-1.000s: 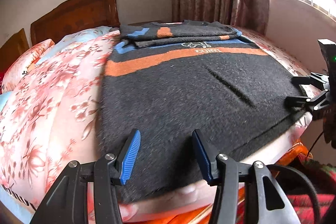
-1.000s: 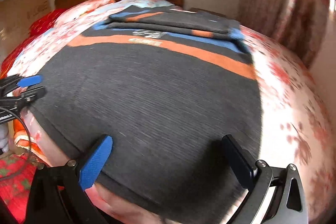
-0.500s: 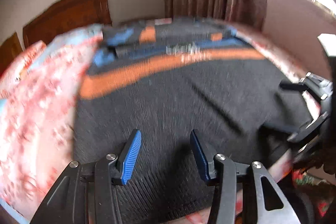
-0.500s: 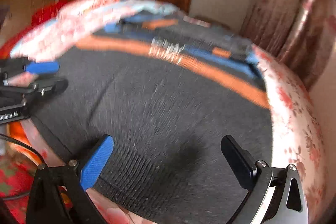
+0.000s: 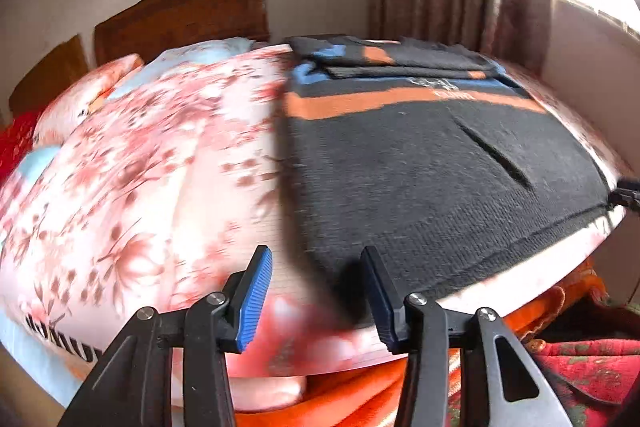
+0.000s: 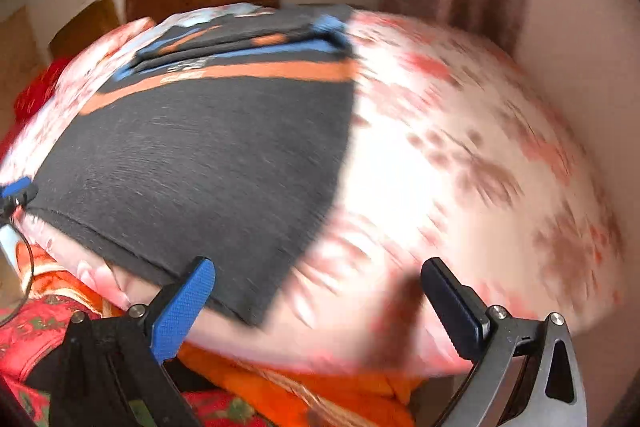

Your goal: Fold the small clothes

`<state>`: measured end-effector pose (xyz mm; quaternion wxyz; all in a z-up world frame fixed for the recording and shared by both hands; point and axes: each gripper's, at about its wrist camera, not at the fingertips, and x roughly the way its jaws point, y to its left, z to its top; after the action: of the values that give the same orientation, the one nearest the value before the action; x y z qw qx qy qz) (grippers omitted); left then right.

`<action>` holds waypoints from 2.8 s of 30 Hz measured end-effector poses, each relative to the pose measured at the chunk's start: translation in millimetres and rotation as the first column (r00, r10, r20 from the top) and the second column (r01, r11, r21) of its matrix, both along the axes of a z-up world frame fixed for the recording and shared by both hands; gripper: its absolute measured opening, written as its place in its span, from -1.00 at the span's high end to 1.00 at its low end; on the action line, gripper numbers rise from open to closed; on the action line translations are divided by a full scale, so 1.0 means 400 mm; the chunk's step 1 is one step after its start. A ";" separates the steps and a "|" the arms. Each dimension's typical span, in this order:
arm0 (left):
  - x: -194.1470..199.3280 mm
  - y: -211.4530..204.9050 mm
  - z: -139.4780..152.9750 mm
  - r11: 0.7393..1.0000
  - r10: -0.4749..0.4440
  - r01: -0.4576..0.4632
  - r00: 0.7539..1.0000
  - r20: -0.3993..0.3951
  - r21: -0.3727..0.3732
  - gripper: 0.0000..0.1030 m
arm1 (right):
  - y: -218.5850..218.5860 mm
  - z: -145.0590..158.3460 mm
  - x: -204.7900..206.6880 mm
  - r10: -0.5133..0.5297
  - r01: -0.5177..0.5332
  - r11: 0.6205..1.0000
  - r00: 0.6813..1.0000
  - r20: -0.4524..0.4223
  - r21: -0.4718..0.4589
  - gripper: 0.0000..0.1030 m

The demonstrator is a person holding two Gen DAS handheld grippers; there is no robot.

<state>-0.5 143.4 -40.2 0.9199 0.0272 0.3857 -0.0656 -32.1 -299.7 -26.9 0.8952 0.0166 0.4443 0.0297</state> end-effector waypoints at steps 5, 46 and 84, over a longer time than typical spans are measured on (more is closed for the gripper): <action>0.009 0.076 0.015 0.965 0.042 -0.049 0.999 -0.034 -0.258 0.11 | 0.001 0.000 -0.010 -0.001 0.001 1.000 1.000 0.000 0.011 -1.00; 0.130 -0.013 -0.014 0.933 -0.084 0.026 0.986 -0.147 -0.359 0.72 | 0.098 0.012 0.038 0.039 -0.051 0.992 0.994 0.102 0.116 -1.00; 0.336 0.087 0.144 0.684 0.094 -0.204 0.977 -0.193 -0.700 0.54 | 0.052 0.294 0.185 -0.068 0.013 0.971 0.973 0.221 0.239 -1.00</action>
<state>134.0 178.0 17.4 0.8301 -0.3689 0.3950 -0.1370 42.0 -279.1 90.5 0.9322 0.1286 0.3319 0.0656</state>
